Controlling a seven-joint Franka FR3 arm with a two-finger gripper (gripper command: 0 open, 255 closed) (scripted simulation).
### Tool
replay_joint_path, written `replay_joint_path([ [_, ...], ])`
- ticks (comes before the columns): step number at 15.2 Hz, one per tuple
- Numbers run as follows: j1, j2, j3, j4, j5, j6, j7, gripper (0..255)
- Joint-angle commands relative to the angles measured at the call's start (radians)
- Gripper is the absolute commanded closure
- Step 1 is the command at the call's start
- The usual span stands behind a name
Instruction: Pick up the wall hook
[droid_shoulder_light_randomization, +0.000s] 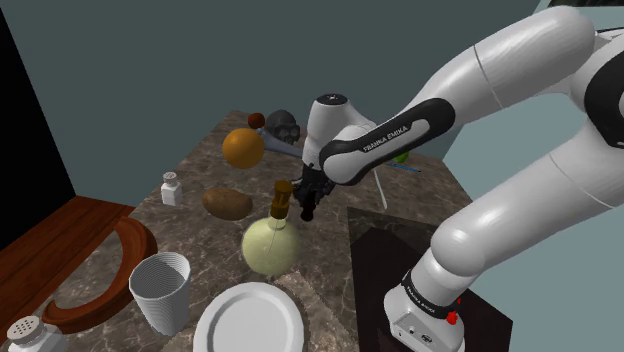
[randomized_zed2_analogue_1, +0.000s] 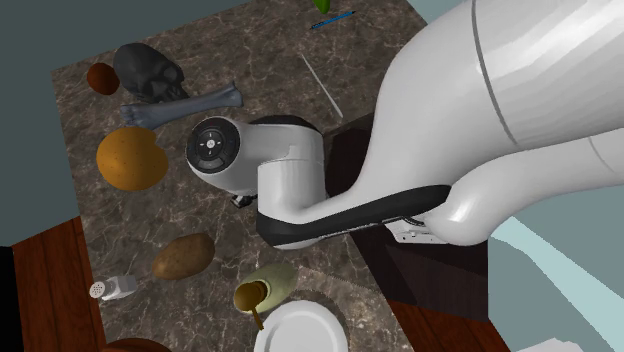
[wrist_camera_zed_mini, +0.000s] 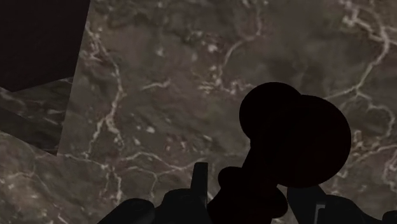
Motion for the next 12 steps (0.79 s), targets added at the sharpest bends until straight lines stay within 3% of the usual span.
replay_joint_path([
  [1, 0.008, -0.03, -0.01, 0.008, 0.017, -0.036, -0.019, 255],
  [12, 0.035, -0.142, -0.043, 0.069, 0.061, -0.204, -0.072, 255],
])
